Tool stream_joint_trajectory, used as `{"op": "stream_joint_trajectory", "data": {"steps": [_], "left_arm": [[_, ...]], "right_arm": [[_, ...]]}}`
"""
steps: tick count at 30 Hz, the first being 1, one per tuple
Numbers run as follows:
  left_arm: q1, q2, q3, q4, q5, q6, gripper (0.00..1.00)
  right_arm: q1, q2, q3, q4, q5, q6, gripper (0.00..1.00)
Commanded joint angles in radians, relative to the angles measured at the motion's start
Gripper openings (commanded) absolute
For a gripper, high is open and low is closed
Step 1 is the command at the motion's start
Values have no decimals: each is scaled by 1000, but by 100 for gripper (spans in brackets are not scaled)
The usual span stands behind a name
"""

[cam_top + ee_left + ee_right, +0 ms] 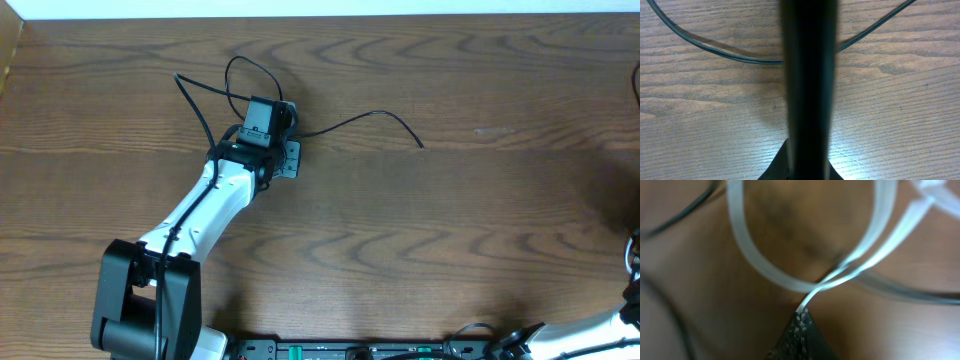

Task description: Untangle cables

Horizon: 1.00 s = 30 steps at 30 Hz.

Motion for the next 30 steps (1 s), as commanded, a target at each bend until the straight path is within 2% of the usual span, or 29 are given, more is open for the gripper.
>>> {"op": "stream_joint_trajectory", "data": {"steps": [1, 11, 15, 16, 17, 18, 19, 21, 22, 26, 30], "left_arm": [[-3, -3, 6, -3, -12, 17, 7], [-3, -3, 6, -7, -12, 17, 7], [-3, -3, 6, -7, -12, 17, 7], [-3, -3, 6, -8, -12, 17, 7], [-3, -3, 6, -10, -12, 17, 8], [-3, -3, 6, -12, -12, 17, 7], [-3, -3, 6, -15, -12, 17, 8], [-3, -3, 6, -21, -12, 17, 7], [-3, -3, 6, -23, -12, 18, 8], [-3, -3, 6, -24, -12, 18, 8], [-3, -3, 6, -26, -12, 18, 8]], "right_arm": [[47, 90, -17, -68, -207, -97, 1], [80, 90, 87, -69, -206, -93, 1], [79, 90, 93, -106, -182, -42, 2], [79, 90, 93, -113, -180, -39, 12], [79, 87, 93, -124, -179, -39, 40], [77, 81, 93, -137, -174, -39, 63], [73, 70, 96, -165, -166, -39, 77], [64, 36, 108, -244, -115, -19, 96], [57, 2, 123, -327, -45, 7, 99], [50, -122, 156, -596, 147, 130, 99], [50, -220, 156, -811, 154, 311, 99]]}}
